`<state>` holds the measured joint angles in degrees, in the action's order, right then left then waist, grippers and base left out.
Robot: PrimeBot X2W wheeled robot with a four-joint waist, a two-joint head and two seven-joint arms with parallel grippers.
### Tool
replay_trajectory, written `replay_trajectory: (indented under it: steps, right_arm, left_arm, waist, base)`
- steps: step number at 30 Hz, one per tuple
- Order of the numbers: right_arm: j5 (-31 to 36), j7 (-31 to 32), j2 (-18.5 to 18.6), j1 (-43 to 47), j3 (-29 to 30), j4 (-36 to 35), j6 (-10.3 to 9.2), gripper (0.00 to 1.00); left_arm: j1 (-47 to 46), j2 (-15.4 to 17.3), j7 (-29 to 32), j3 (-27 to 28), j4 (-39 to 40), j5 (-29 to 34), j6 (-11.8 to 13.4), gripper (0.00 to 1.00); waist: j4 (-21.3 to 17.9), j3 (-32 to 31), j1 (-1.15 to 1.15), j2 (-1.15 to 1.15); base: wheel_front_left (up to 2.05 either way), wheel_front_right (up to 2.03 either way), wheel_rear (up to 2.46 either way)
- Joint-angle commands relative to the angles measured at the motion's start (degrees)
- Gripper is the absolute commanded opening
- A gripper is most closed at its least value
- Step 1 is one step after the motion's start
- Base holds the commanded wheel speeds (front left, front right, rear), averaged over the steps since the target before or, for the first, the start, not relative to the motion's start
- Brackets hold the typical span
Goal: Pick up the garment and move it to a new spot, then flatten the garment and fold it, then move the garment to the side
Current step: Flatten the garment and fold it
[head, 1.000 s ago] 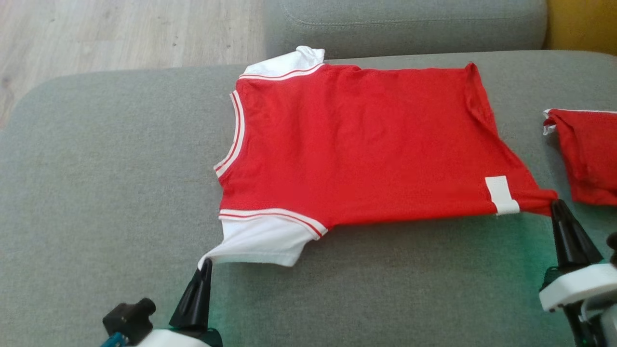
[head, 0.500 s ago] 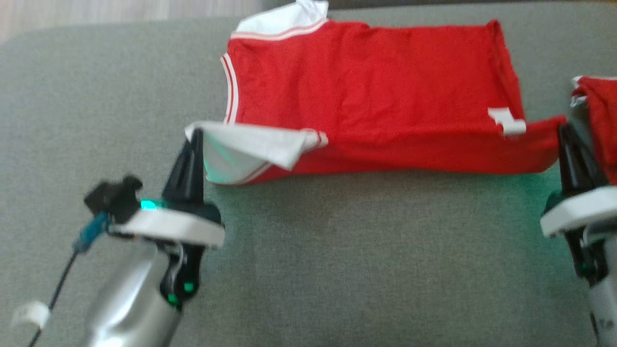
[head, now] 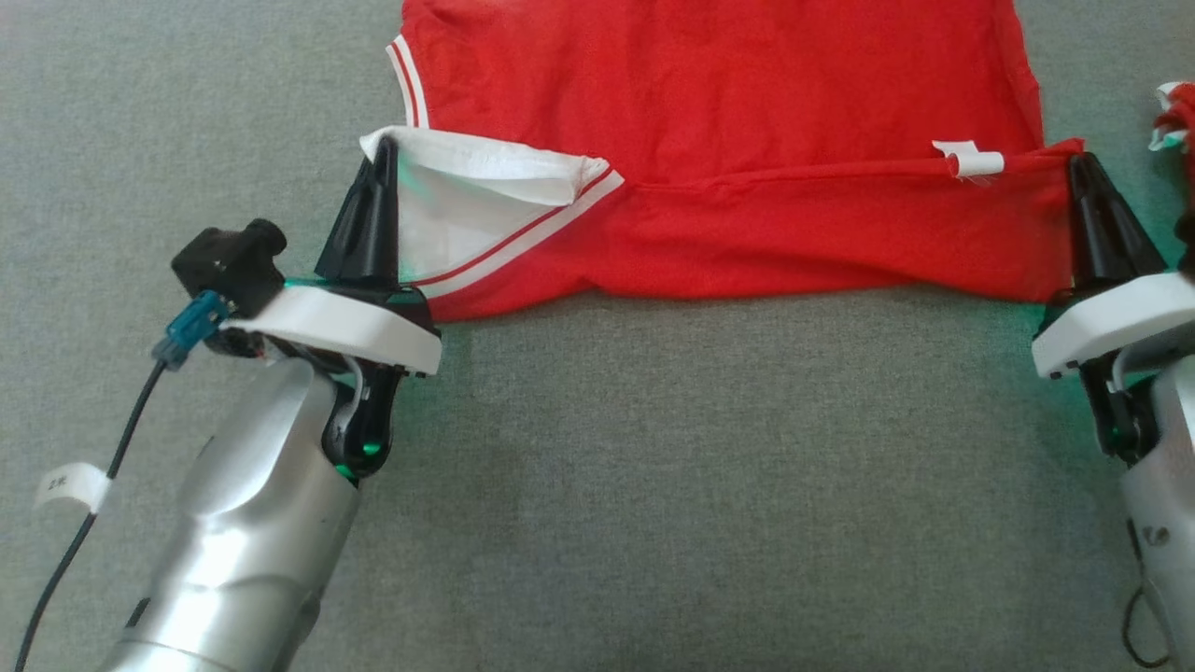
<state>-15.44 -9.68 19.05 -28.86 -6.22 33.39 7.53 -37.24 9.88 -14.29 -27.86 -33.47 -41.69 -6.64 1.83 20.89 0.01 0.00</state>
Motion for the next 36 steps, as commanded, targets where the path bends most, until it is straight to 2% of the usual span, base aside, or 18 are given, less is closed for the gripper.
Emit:
replay_trajectory:
  steps: [1,4,8,14,19,27,28,29,30,31,36]
  right_arm:
    - [0.4,-1.8,0.3,-1.3,-0.5,-0.5,-0.04,1.00]
    - [0.7,-3.5,-0.7,-1.4,0.0,0.5,-0.04,1.00]
    - [0.0,-4.5,-2.3,0.4,-0.1,1.1,-0.04,1.00]
    - [-0.4,-5.0,-3.0,2.2,-1.1,1.3,-0.04,1.00]
    - [-0.7,-5.1,-3.1,2.9,-1.2,0.6,-0.04,1.00]
    - [-1.1,-5.1,-3.1,4.1,-1.3,1.1,-0.04,1.00]
    - [-1.4,-4.9,-3.1,4.2,-1.4,1.3,-0.04,1.00]
    - [-1.6,-4.6,-3.0,4.2,-1.4,1.5,-0.04,1.00]
    - [-1.8,-4.3,-3.0,4.2,-1.5,1.6,-0.04,1.00]
    - [-2.0,-4.0,-2.9,4.2,-1.5,1.7,-0.04,1.00]
    - [-2.5,-2.5,-2.6,3.7,-0.8,3.4,-0.04,1.00]
  left_arm:
    - [-1.9,0.9,-0.7,2.1,1.1,1.2,-0.5,1.00]
    - [-0.3,0.5,-0.7,4.5,2.8,4.6,-0.5,1.00]
    - [6.4,-0.9,-0.7,7.3,5.8,9.5,0.2,1.00]
    - [14.5,-2.4,-0.7,9.8,5.2,13.5,1.1,1.00]
    - [15.0,-2.9,-0.7,11.8,0.9,15.6,2.2,1.00]
    - [12.8,-3.4,-0.7,14.6,-4.1,18.0,1.5,1.00]
    - [12.7,-3.5,-0.7,14.7,-4.4,18.4,1.3,0.76]
    - [12.5,-3.5,-0.7,14.7,-4.7,18.7,1.1,0.43]
    - [12.4,-3.6,-0.7,14.8,-5.0,18.9,0.9,0.14]
    - [12.2,-3.6,-0.7,14.7,-5.3,19.2,0.6,0.00]
    - [11.5,-3.7,-0.7,14.8,-4.6,20.5,-0.2,0.00]
  waist:
    - [0.1,-0.2,-0.01,0.00]
    - [0.3,-1.0,-0.01,0.00]
    - [0.1,-2.6,-0.01,0.00]
    - [-0.7,-3.9,-0.01,0.00]
    - [-1.5,-3.7,-0.01,0.00]
    - [-2.8,-3.4,-0.01,0.00]
    - [-2.9,-3.3,-0.01,0.00]
    - [-3.0,-3.2,-0.01,0.00]
    - [-3.1,-3.0,-0.01,0.00]
    - [-3.1,-2.8,-0.01,0.00]
    - [-2.3,-2.1,-0.01,0.00]
  base:
    - [0.00,0.00,0.00]
    - [0.00,0.00,0.00]
    - [0.00,0.00,0.00]
    - [0.00,0.00,0.00]
    - [0.00,0.00,0.00]
    - [0.00,0.00,0.00]
    - [0.00,0.00,0.00]
    - [0.00,0.00,0.00]
    - [0.00,0.00,0.00]
    - [0.00,0.00,0.00]
    - [0.00,0.00,0.00]
